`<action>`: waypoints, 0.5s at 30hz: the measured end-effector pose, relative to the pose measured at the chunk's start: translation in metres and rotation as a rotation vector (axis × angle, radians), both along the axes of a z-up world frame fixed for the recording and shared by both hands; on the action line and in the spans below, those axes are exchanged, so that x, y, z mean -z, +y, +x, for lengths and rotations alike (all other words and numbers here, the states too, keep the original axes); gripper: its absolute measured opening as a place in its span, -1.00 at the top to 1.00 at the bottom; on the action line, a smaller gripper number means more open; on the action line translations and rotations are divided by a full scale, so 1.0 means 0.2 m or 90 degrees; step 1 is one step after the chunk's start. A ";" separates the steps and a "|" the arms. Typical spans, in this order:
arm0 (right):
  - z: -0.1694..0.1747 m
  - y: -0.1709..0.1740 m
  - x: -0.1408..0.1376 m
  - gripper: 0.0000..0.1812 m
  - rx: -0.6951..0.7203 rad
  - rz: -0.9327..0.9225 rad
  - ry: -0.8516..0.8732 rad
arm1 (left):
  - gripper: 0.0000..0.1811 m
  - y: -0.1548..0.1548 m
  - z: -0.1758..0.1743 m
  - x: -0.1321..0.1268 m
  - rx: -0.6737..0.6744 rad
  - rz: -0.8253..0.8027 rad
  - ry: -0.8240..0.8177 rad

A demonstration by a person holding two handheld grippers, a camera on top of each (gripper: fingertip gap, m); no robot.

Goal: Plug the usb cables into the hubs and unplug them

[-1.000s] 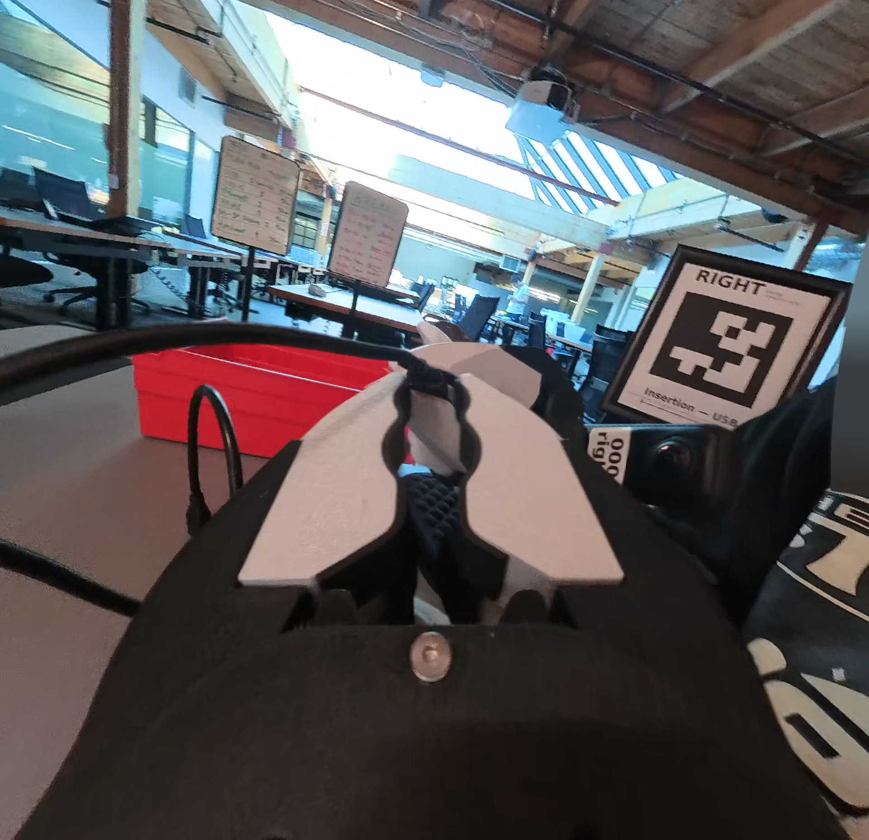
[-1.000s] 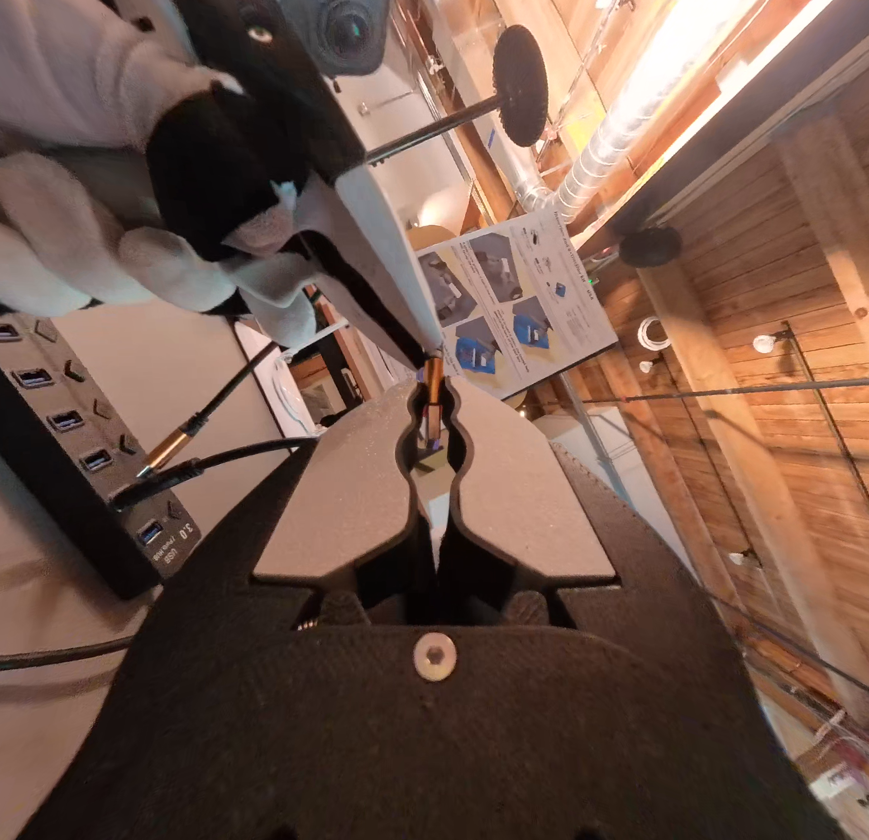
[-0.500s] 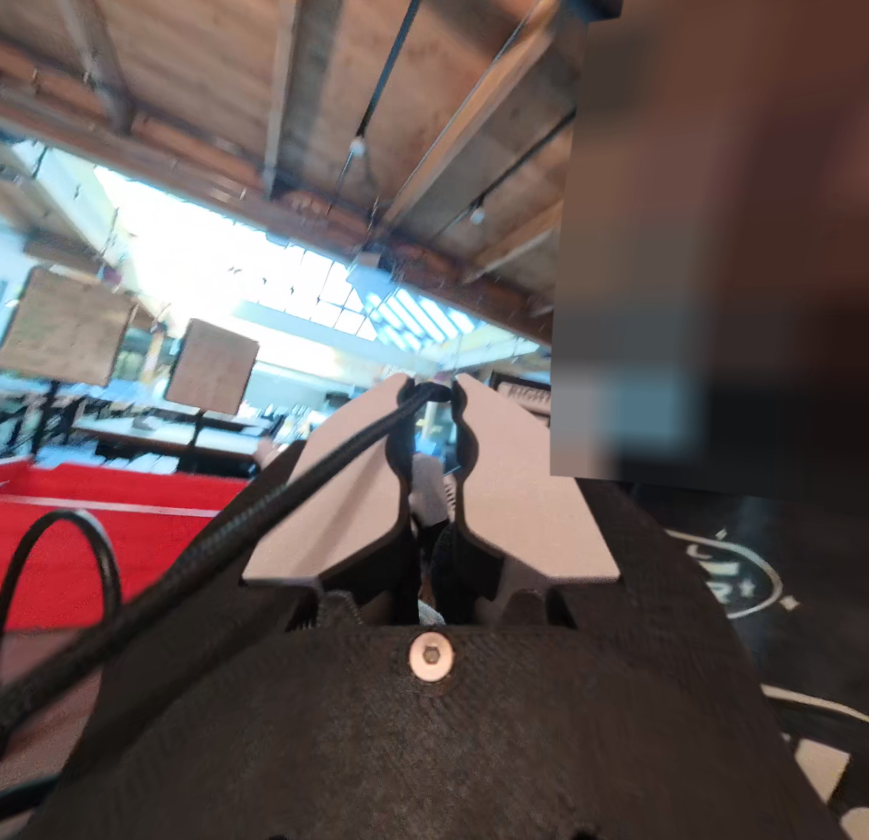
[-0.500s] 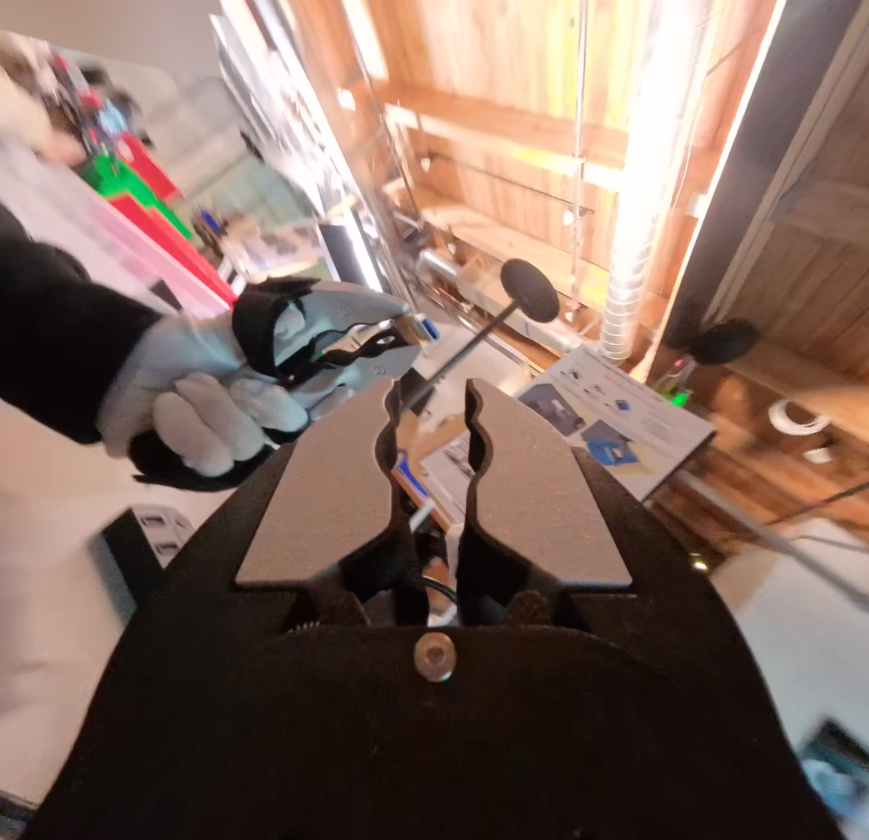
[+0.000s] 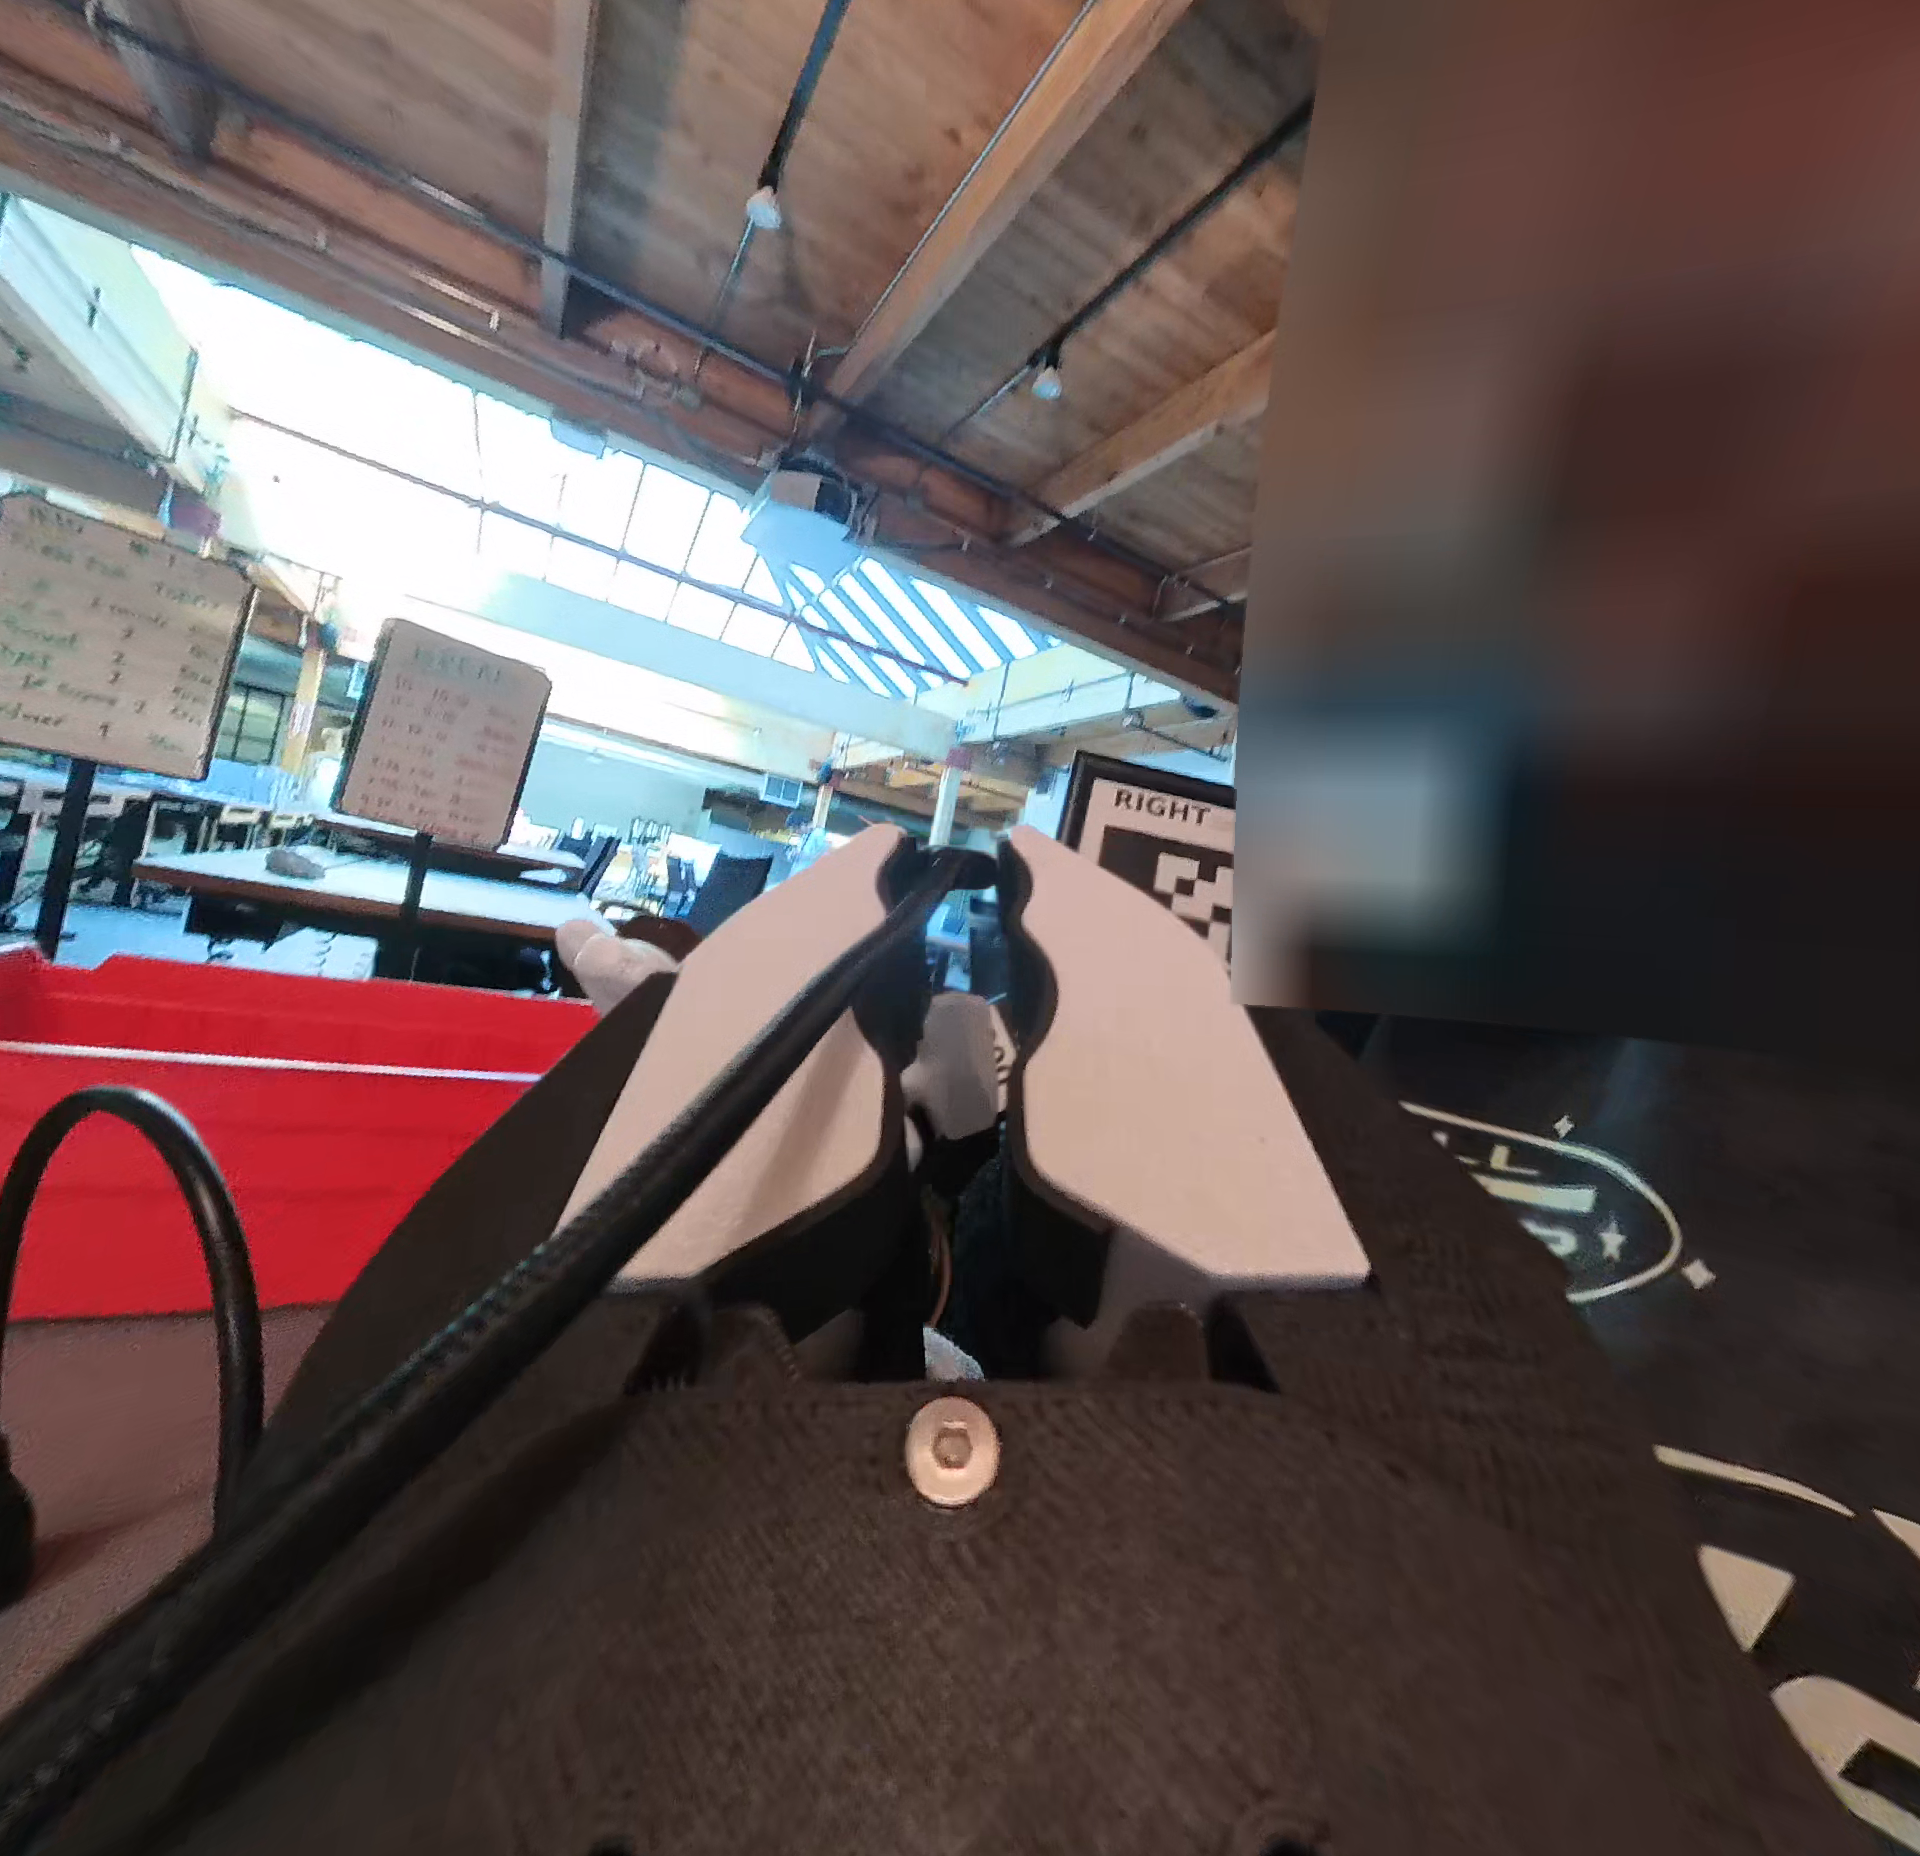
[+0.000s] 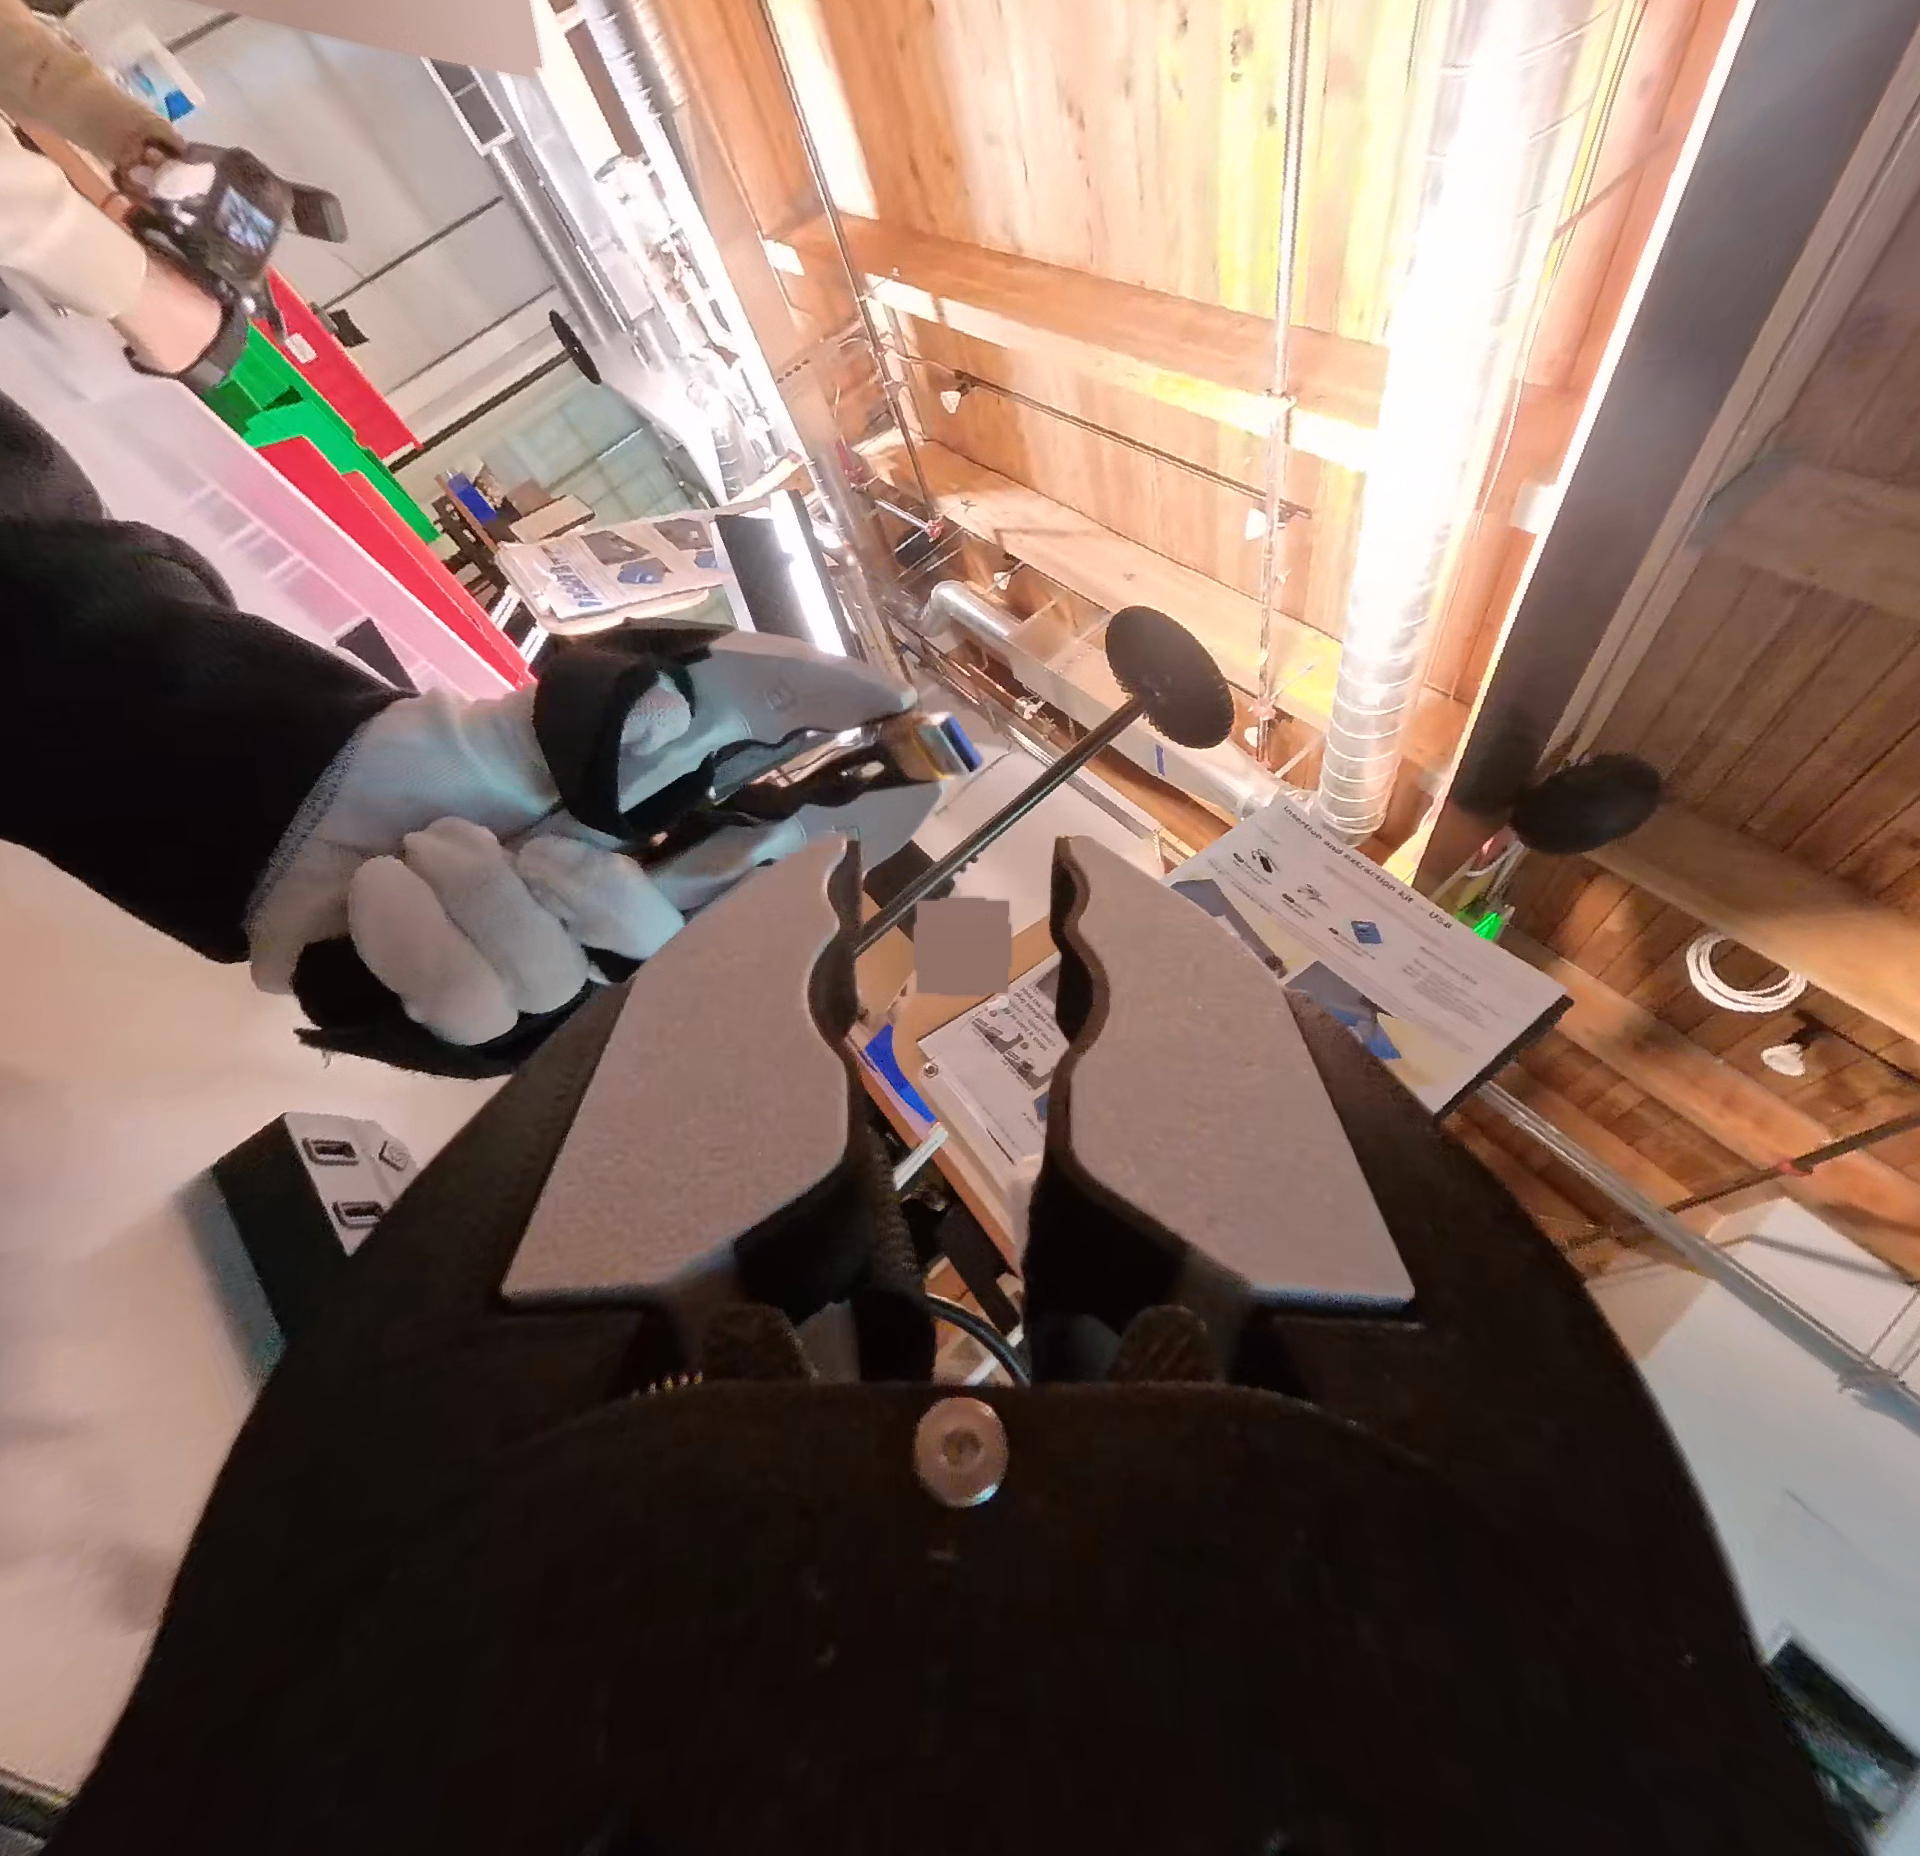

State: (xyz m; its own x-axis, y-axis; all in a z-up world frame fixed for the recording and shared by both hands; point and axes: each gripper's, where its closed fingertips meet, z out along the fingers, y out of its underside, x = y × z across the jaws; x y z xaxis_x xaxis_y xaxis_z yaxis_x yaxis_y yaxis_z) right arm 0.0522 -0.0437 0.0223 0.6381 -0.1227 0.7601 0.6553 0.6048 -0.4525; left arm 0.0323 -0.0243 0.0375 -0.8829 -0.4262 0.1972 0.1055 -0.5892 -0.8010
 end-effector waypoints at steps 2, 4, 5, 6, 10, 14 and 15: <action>-0.01 0.00 0.00 0.63 0.007 0.008 -0.013 | 0.85 -0.02 0.04 0.05 -0.013 0.041 0.040; -0.02 0.00 0.01 0.66 0.022 0.007 -0.040 | 0.85 -0.05 0.07 0.10 -0.019 0.087 0.071; -0.02 0.02 0.03 0.71 0.032 -0.002 -0.057 | 0.85 -0.07 0.08 0.11 -0.015 0.101 0.080; -0.02 0.03 0.05 0.84 0.040 -0.015 -0.073 | 0.85 -0.09 0.08 0.12 -0.009 0.108 0.083; -0.05 0.03 0.06 0.93 -0.028 -0.082 -0.025 | 0.85 -0.10 0.05 0.09 -0.023 0.126 0.041; -0.04 0.00 -0.01 0.93 -0.399 -0.318 0.363 | 0.49 -0.13 0.02 0.07 -0.176 0.263 -0.107; -0.02 0.01 -0.01 0.93 -0.514 -0.411 0.485 | 0.45 -0.13 0.01 0.07 -0.218 0.304 -0.141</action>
State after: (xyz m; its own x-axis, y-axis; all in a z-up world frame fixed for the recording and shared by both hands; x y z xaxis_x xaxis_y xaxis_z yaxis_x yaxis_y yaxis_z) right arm 0.0474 -0.0409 0.0234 0.6566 0.7526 -0.0501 -0.3446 0.2401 -0.9075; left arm 0.0344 -0.0512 0.0232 -0.6783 -0.6886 -0.2564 0.4187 -0.0755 -0.9050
